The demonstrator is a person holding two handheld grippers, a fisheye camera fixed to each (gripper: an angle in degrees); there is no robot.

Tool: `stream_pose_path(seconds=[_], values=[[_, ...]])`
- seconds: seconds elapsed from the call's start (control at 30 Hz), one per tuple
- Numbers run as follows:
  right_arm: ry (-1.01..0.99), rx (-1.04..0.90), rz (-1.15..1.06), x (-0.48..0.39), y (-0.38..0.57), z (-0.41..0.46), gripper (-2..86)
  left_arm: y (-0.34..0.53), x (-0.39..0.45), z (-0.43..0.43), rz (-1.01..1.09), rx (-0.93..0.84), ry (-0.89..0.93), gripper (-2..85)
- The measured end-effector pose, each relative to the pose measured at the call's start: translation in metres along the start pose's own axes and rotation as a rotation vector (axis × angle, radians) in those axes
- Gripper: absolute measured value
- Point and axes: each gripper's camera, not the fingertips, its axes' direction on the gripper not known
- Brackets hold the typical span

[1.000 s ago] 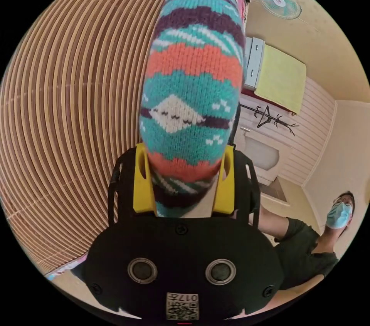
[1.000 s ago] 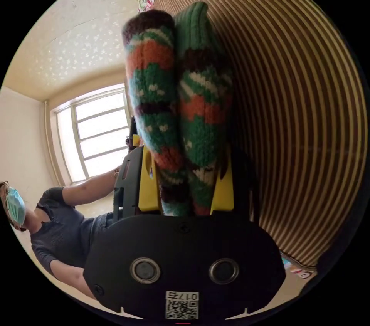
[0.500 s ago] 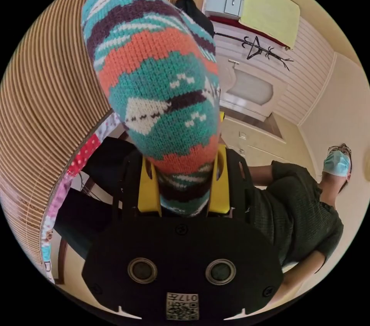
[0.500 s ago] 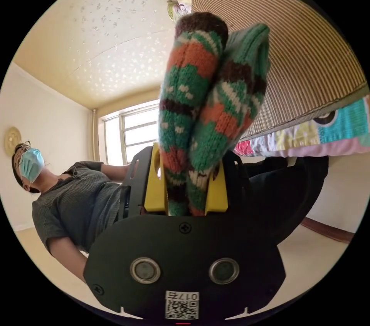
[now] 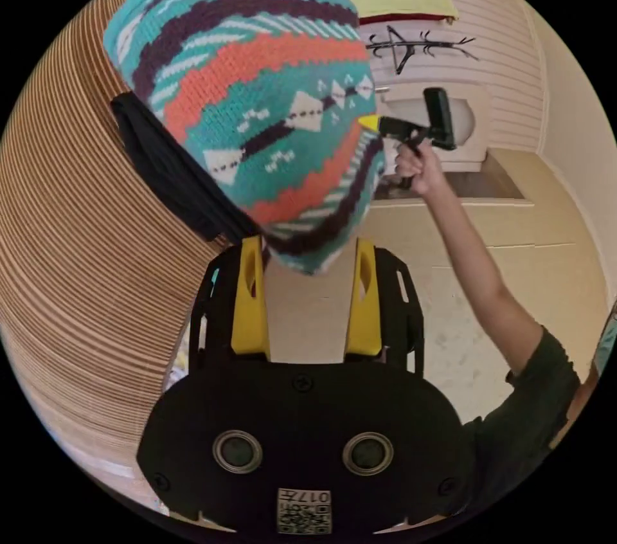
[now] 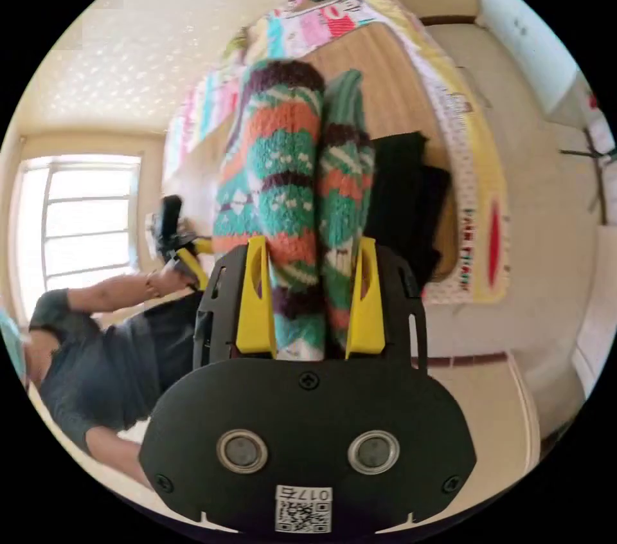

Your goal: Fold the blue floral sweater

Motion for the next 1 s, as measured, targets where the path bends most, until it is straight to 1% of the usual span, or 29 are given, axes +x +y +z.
stream_pose_path(seconds=[0.03,0.07,0.1,0.17,0.2,0.23,0.27,0.3,0.33,0.37,0.4,0.43,0.47,0.5,0.53,0.57,0.6,0.63,0.67,0.7,0.73,0.77,0.8,0.83,0.87,0.9,0.93,0.97,1.0], values=[[0.069,0.0,0.099,0.004,-0.003,0.002,13.0,0.01,-0.018,0.013,-0.035,-0.068,-0.053,18.3],[0.139,0.061,0.216,0.001,-0.002,0.002,9.9,0.033,-0.045,0.021,-0.106,-0.116,-0.086,17.9],[0.093,0.195,0.202,-0.016,0.007,0.001,7.0,0.047,-0.059,0.023,-0.145,-0.134,-0.092,17.8],[-0.025,0.332,0.106,-0.047,0.022,0.018,3.9,0.132,-0.123,0.024,-0.324,-0.208,-0.096,16.4],[-0.02,0.296,0.098,-0.063,0.023,0.047,2.6,0.158,-0.138,0.022,-0.373,-0.23,-0.103,16.2],[0.024,0.23,0.102,-0.069,0.021,0.068,2.3,0.215,-0.164,0.012,-0.471,-0.273,-0.131,15.9],[0.095,0.142,0.053,-0.082,0.021,0.11,1.7,0.275,-0.184,-0.002,-0.572,-0.313,-0.167,15.6],[0.138,0.17,0.065,-0.089,0.028,0.127,1.3,0.305,-0.191,-0.011,-0.623,-0.329,-0.185,15.4],[0.143,0.176,0.09,-0.09,0.029,0.129,1.2,0.367,-0.201,-0.034,-0.729,-0.341,-0.213,15.1],[0.155,0.194,0.14,-0.093,0.025,0.126,1.0,0.425,-0.202,-0.061,-0.836,-0.318,-0.224,15.0],[0.194,0.177,0.164,-0.1,0.015,0.122,1.0,0.452,-0.201,-0.074,-0.887,-0.293,-0.223,15.0],[0.229,0.153,0.16,-0.106,0.008,0.121,0.9,0.503,-0.193,-0.102,-0.991,-0.213,-0.208,14.9],[0.325,0.078,0.126,-0.122,-0.009,0.122,0.8,0.549,-0.18,-0.128,-1.088,-0.102,-0.18,14.7],[0.437,-0.018,0.084,-0.14,-0.026,0.126,0.7,0.57,-0.172,-0.14,-1.131,-0.036,-0.163,14.5],[0.506,-0.067,0.06,-0.151,-0.033,0.129,0.6,0.606,-0.152,-0.158,-1.199,0.115,-0.122,14.2],[0.674,-0.142,-0.006,-0.176,-0.045,0.134,0.5,0.633,-0.132,-0.17,-1.242,0.272,-0.078,13.8],[0.853,-0.149,-0.081,-0.203,-0.049,0.138,0.5,0.644,-0.122,-0.173,-1.256,0.35,-0.052,13.6],[0.923,-0.122,-0.112,-0.215,-0.048,0.138,0.4,0.66,-0.103,-0.173,-1.265,0.49,0.004,13.2],[0.99,-0.036,-0.159,-0.241,-0.043,0.134,0.4,0.668,-0.088,-0.165,-1.255,0.598,0.063,12.8],[0.97,0.048,-0.146,-0.263,-0.038,0.126,0.4,0.669,-0.081,-0.159,-1.247,0.635,0.088,12.6],[0.925,0.077,-0.112,-0.272,-0.035,0.121,0.3,0.667,-0.069,-0.142,-1.221,0.689,0.131,12.5],[0.759,0.114,-0.018,-0.288,-0.028,0.112,0.3,0.659,-0.056,-0.122,-1.179,0.714,0.165,12.4],[0.517,0.154,0.064,-0.3,-0.014,0.106,0.4,0.655,-0.05,-0.111,-1.164,0.712,0.181,12.4],[0.381,0.177,0.095,-0.305,-0.004,0.107,0.4,0.646,-0.039,-0.088,-1.156,0.691,0.208,12.0],[0.097,0.226,0.132,-0.313,0.018,0.117,0.4,0.642,-0.03,-0.068,-1.174,0.67,0.239,11.5],[-0.182,0.264,0.15,-0.317,0.04,0.139,0.4,0.641,-0.028,-0.062,-1.178,0.664,0.264,11.4],[-0.315,0.274,0.156,-0.318,0.051,0.155,0.4,0.644,-0.027,-0.064,-1.179,0.668,0.304,11.2],[-0.519,0.255,0.179,-0.318,0.068,0.192,0.4,0.655,-0.021,-0.081,-1.191,0.734,0.296,11.1],[-0.65,0.18,0.267,-0.315,0.085,0.236,0.4,0.661,-0.018,-0.091,-1.2,0.777,0.283,11.1]])
